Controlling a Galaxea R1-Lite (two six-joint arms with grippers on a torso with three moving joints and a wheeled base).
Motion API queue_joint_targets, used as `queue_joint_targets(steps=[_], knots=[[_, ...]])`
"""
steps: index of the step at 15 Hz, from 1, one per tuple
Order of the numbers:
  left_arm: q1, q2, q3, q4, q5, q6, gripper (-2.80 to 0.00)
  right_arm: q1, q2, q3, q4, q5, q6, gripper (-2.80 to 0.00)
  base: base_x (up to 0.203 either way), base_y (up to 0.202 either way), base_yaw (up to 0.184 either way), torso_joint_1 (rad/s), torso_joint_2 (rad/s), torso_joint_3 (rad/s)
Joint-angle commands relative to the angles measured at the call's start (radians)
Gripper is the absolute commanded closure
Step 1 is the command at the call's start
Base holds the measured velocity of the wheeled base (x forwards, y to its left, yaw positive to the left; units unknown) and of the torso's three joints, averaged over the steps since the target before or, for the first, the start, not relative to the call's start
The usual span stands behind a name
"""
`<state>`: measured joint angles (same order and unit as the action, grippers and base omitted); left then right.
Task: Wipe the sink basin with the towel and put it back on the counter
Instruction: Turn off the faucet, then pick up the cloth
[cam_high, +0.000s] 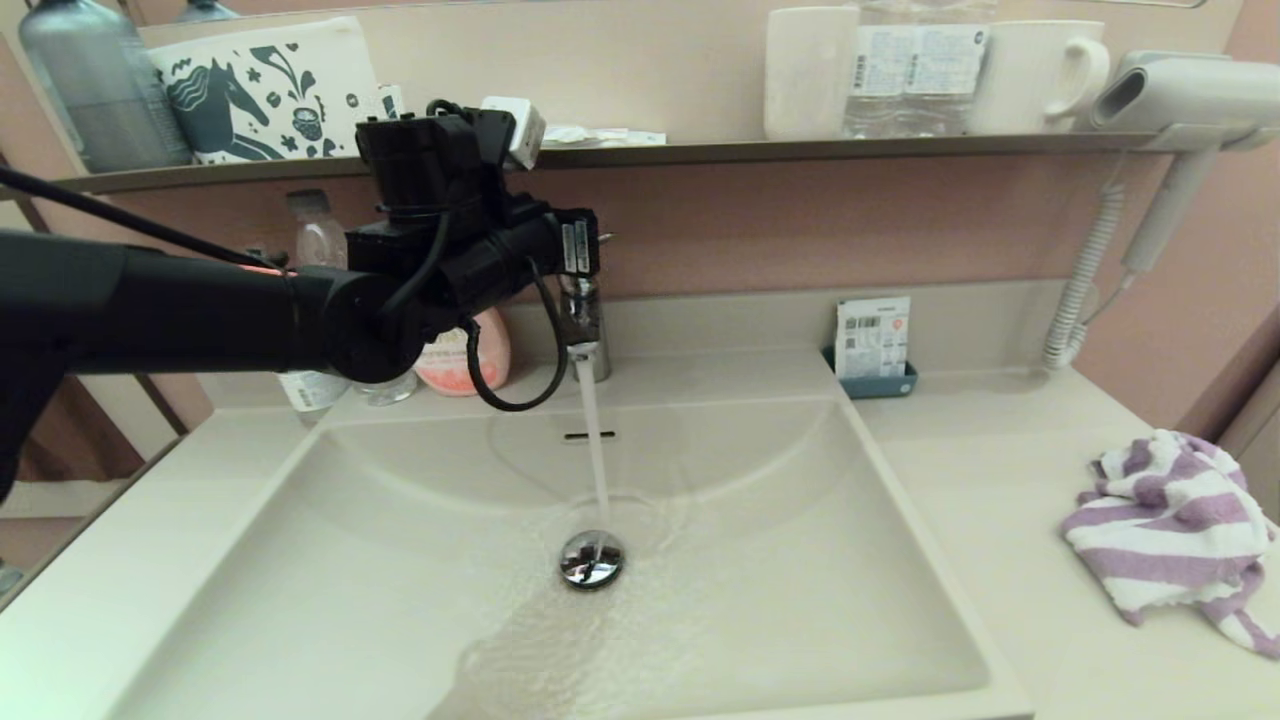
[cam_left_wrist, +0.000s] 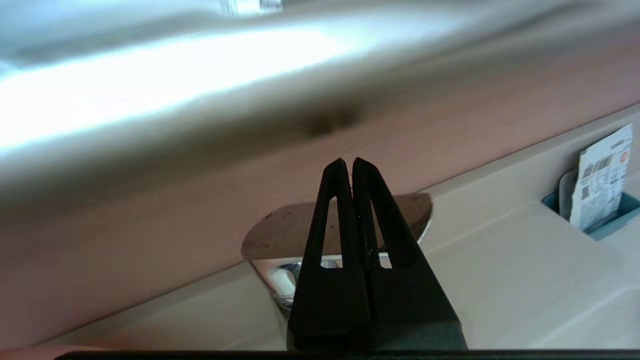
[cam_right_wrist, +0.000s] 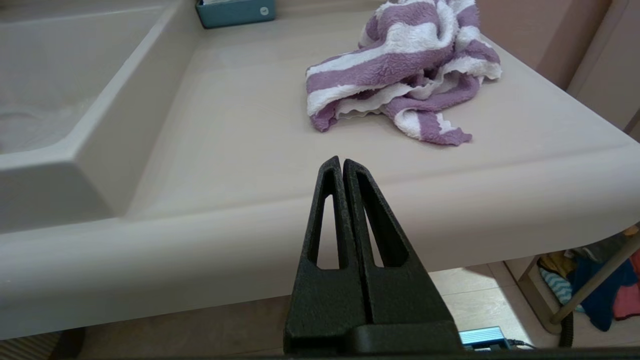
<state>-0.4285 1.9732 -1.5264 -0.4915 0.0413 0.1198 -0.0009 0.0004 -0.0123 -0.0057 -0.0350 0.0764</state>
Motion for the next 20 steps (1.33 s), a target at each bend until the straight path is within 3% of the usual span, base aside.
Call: queue_joint_targets(steps=[1, 8, 13, 20], knots=[[-0.005, 0.012, 0.014, -0.005, 0.0, 0.001, 0.0, 0.0, 0.0, 0.0, 0.0, 0.0, 0.0, 0.0, 0.0, 0.0, 0.0, 0.0, 0.0, 0.0], [-0.078, 0.011, 0.139, -0.039, 0.001, 0.0, 0.0, 0.0, 0.0, 0.0, 0.0, 0.0, 0.0, 0.0, 0.0, 0.0, 0.0, 0.0, 0.0, 0.0], [-0.075, -0.074, 0.174, -0.04, 0.004, 0.0, 0.0, 0.001, 0.0, 0.0, 0.0, 0.0, 0.0, 0.0, 0.0, 0.0, 0.0, 0.0, 0.0, 0.0], [-0.069, -0.508, 0.667, -0.158, 0.048, -0.004, 0.0, -0.001, 0.0, 0.0, 0.0, 0.0, 0.0, 0.0, 0.0, 0.0, 0.0, 0.0, 0.0, 0.0]])
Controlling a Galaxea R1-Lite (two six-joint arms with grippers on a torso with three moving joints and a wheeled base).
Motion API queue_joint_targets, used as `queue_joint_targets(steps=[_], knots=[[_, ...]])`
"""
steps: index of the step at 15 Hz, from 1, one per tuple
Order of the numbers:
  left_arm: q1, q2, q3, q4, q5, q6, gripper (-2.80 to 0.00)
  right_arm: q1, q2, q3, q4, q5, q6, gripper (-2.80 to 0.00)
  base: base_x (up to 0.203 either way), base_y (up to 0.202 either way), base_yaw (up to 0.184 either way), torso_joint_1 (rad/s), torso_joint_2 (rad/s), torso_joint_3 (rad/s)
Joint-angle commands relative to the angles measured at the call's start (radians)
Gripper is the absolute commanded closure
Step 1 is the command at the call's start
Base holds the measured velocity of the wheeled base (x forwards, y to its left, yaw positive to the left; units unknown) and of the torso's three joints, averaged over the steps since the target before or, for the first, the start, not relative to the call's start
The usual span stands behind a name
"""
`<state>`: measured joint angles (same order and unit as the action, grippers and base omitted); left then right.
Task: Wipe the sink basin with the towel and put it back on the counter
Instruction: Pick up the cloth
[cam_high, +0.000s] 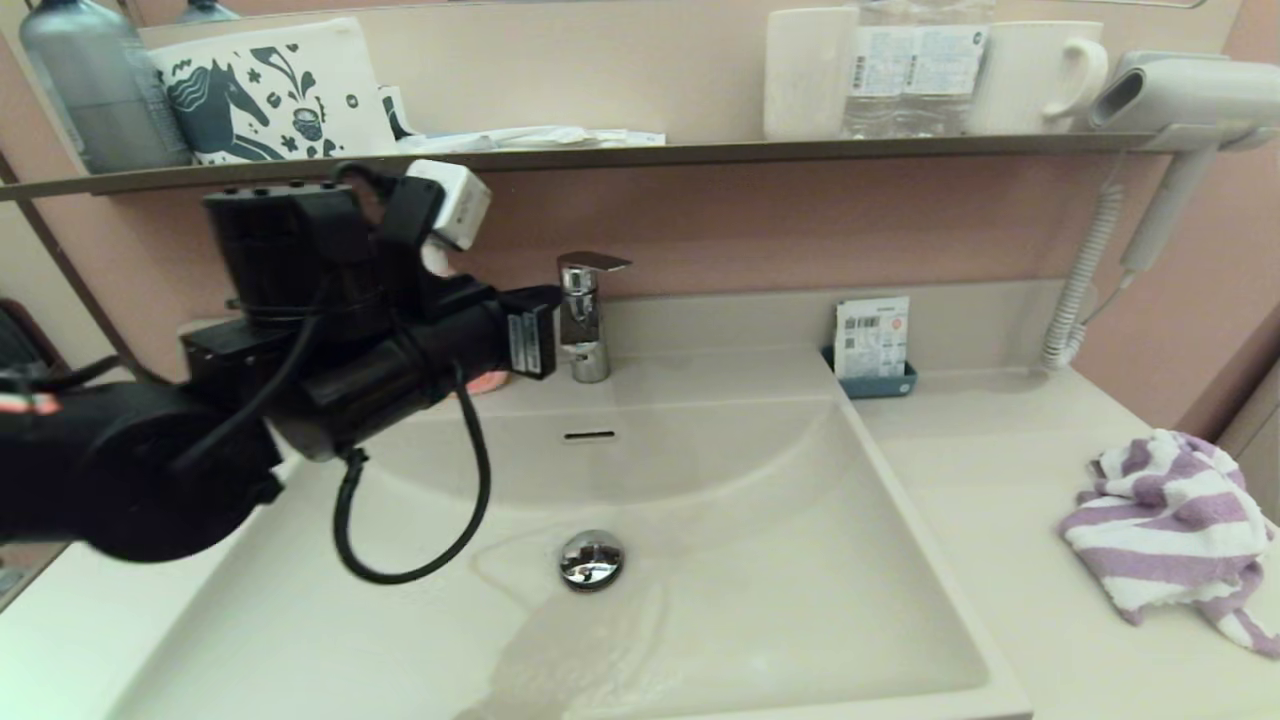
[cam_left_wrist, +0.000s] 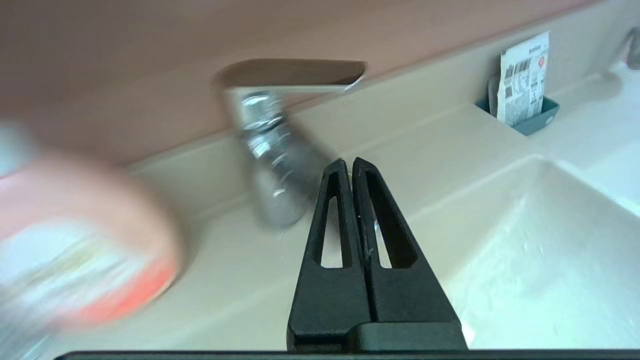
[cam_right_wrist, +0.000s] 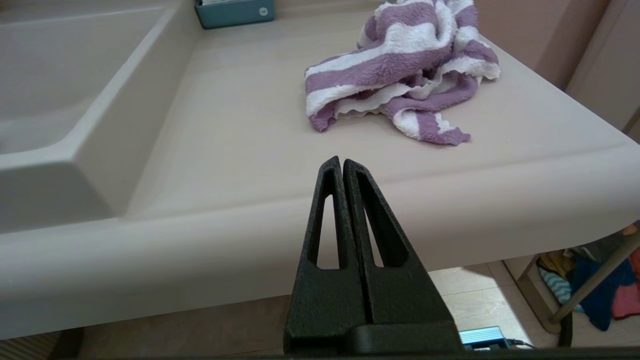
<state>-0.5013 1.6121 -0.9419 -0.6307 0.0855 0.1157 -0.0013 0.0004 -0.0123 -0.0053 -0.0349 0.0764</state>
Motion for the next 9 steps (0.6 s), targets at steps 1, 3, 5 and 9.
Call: queue_joint_targets(steps=[1, 3, 5, 9], knots=[[0.023, -0.226, 0.128, -0.037, 0.015, -0.001, 0.0, 0.0, 0.0, 0.0, -0.001, 0.0, 0.0, 0.0, 0.0, 0.0, 0.0, 0.0, 0.0, 0.0], [0.114, -0.39, 0.197, -0.056, 0.033, -0.002, 0.0, 0.0, 0.0, 0.0, -0.001, 0.0, 0.0, 0.0, 0.0, 0.0, 0.0, 0.0, 0.0, 0.0], [0.234, -0.555, 0.269, -0.061, 0.039, -0.003, 0.0, 0.0, 0.0, 0.0, -0.001, 0.0, 0.0, 0.0, 0.0, 0.0, 0.0, 0.0, 0.0, 0.0], [0.425, -0.88, 0.436, -0.061, 0.037, -0.004, 0.0, 0.0, 0.0, 0.0, -0.001, 0.0, 0.0, 0.0, 0.0, 0.0, 0.0, 0.0, 0.0, 0.0]])
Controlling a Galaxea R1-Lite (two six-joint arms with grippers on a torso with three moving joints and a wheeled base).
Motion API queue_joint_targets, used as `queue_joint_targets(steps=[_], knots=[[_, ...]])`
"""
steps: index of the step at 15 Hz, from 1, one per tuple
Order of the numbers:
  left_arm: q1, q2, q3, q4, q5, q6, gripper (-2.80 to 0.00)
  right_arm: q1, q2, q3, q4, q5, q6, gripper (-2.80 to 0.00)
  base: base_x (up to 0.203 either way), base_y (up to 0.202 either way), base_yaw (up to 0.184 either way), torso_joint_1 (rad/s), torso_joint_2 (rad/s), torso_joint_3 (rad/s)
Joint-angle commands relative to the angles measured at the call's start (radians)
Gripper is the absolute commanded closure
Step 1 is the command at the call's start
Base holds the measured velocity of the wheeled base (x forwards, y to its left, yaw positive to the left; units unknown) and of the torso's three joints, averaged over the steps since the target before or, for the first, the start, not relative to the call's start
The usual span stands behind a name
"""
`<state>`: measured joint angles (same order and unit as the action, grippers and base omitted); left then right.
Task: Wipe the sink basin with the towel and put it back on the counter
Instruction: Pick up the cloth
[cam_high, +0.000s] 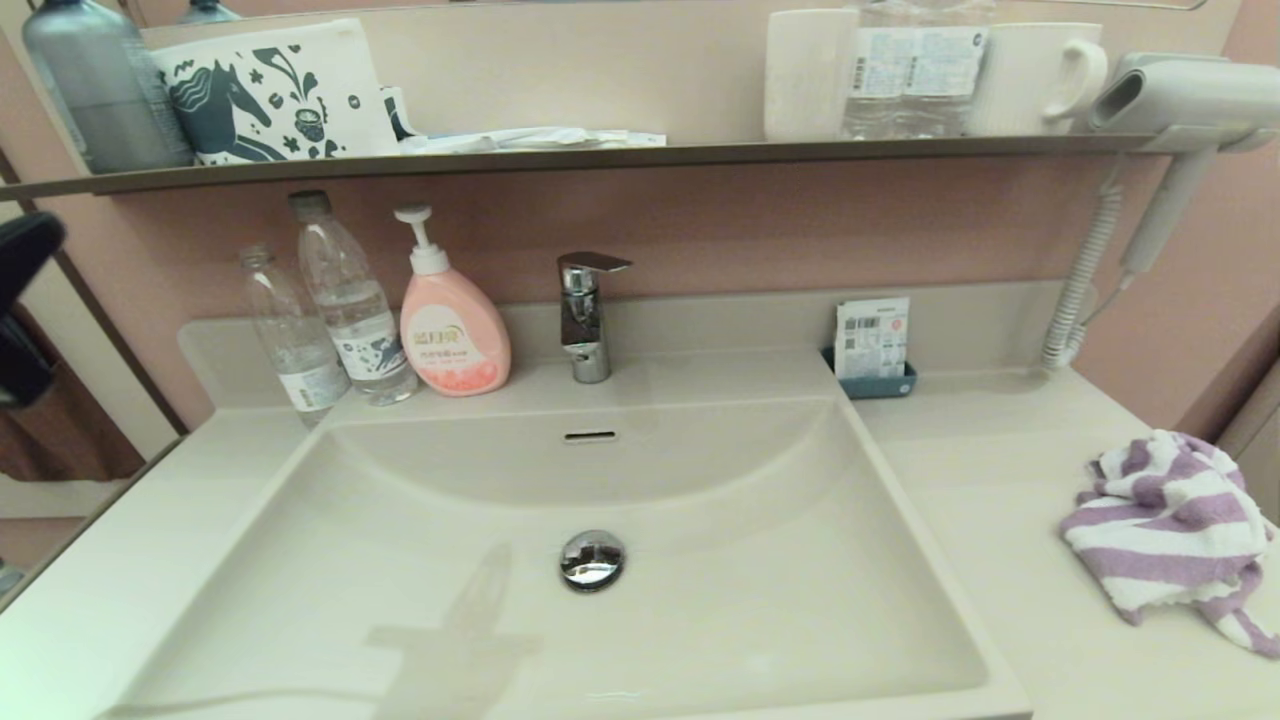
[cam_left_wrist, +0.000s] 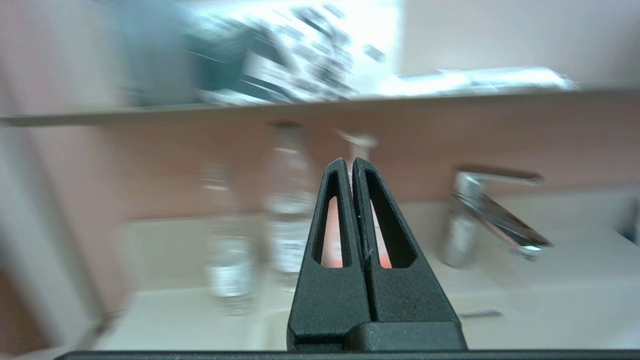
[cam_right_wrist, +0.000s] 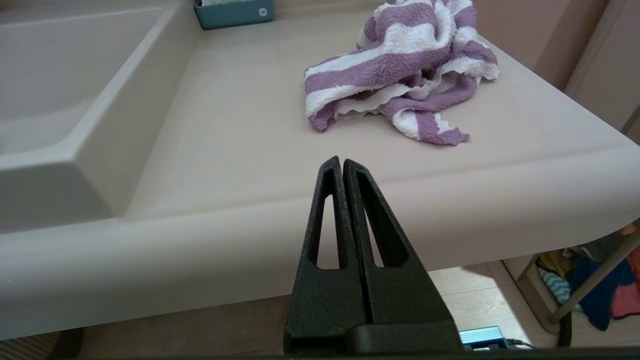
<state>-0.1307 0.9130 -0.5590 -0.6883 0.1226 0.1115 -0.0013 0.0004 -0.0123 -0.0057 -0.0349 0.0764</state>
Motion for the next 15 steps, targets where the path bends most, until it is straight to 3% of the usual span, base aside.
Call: queue_joint_targets(steps=[1, 5, 7, 11, 15], knots=[[0.092, -0.248, 0.097, -0.003, -0.002, -0.002, 0.0, 0.0, 0.0, 0.0, 0.0, 0.0, 0.0, 0.0, 0.0, 0.0, 0.0, 0.0, 0.0, 0.0], [0.158, -0.486, 0.267, 0.031, -0.012, -0.016, 0.0, 0.0, 0.0, 0.0, 0.0, 0.0, 0.0, 0.0, 0.0, 0.0, 0.0, 0.0, 0.0, 0.0], [0.155, -0.595, 0.285, 0.157, -0.025, -0.017, 0.0, 0.001, 0.0, 0.0, 0.0, 0.0, 0.0, 0.0, 0.0, 0.0, 0.0, 0.0, 0.0, 0.0], [0.144, -0.816, 0.296, 0.52, -0.084, -0.025, 0.0, 0.0, 0.0, 0.0, 0.0, 0.0, 0.0, 0.0, 0.0, 0.0, 0.0, 0.0, 0.0, 0.0], [0.138, -0.898, 0.377, 0.62, -0.16, -0.027, 0.0, 0.0, 0.0, 0.0, 0.0, 0.0, 0.0, 0.0, 0.0, 0.0, 0.0, 0.0, 0.0, 0.0]])
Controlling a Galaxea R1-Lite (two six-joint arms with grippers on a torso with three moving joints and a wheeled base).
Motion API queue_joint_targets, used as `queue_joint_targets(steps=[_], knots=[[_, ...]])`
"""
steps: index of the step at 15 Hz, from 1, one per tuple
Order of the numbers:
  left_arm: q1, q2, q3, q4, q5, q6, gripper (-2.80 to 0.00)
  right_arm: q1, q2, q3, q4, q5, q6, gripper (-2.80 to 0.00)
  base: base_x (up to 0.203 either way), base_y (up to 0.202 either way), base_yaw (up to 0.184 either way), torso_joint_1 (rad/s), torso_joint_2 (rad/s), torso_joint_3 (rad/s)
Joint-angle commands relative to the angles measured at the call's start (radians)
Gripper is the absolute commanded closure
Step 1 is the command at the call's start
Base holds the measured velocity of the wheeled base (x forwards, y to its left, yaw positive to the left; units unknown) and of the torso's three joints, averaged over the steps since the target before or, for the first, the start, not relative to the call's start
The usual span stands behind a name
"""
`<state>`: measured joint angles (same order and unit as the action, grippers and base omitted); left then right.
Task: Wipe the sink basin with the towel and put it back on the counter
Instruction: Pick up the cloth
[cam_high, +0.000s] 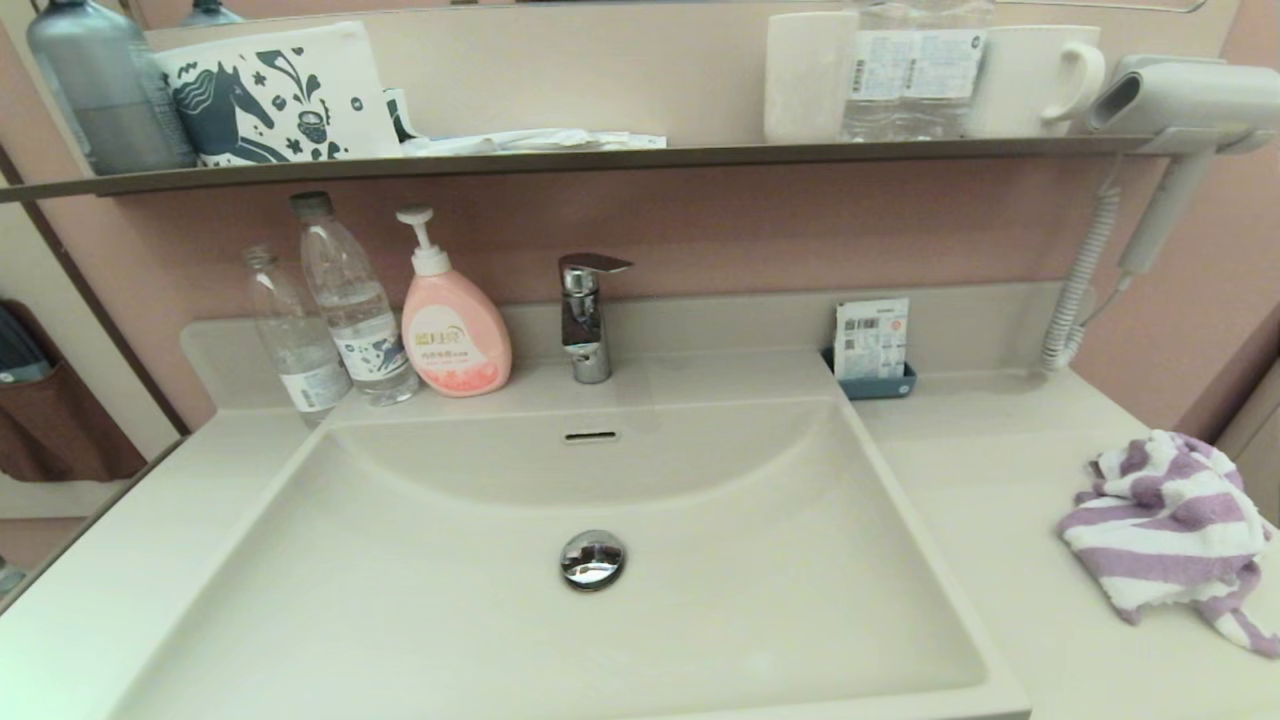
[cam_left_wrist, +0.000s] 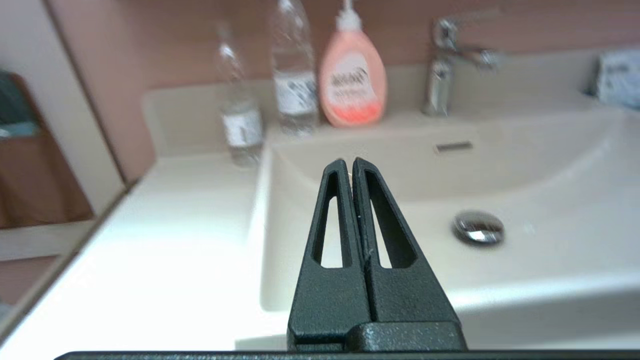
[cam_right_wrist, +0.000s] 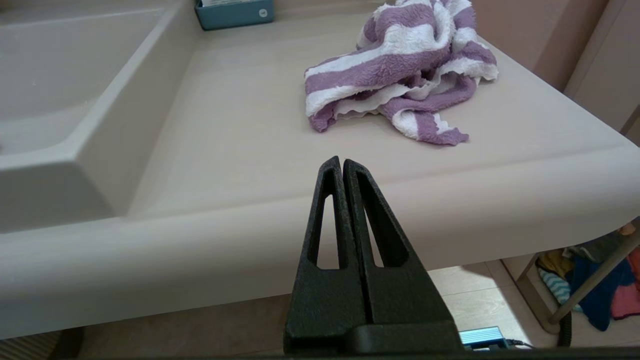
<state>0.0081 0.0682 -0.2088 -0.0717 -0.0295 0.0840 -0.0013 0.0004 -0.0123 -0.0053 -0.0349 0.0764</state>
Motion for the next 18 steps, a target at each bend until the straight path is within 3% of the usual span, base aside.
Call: queue_joint_targets(steps=[1, 9, 12, 18], knots=[[0.0, -0.064, 0.054, 0.008, -0.022, 0.0, 0.0, 0.0, 0.0, 0.0, -0.001, 0.0, 0.0, 0.0, 0.0, 0.0, 0.0, 0.0, 0.0, 0.0], [0.0, -0.065, 0.209, -0.003, -0.03, -0.012, 0.0, 0.0, 0.0, 0.0, -0.001, 0.0, 0.0, 0.0, 0.0, 0.0, 0.0, 0.0, 0.0, 0.0], [0.0, -0.065, 0.209, 0.002, -0.01, -0.088, 0.0, 0.0, 0.0, 0.0, -0.001, 0.0, 0.0, 0.0, 0.0, 0.0, 0.0, 0.0, 0.0, 0.0], [-0.005, -0.065, 0.209, 0.013, 0.036, -0.162, 0.0, 0.001, 0.0, 0.0, -0.001, 0.0, 0.0, 0.0, 0.0, 0.0, 0.0, 0.0, 0.0, 0.0]])
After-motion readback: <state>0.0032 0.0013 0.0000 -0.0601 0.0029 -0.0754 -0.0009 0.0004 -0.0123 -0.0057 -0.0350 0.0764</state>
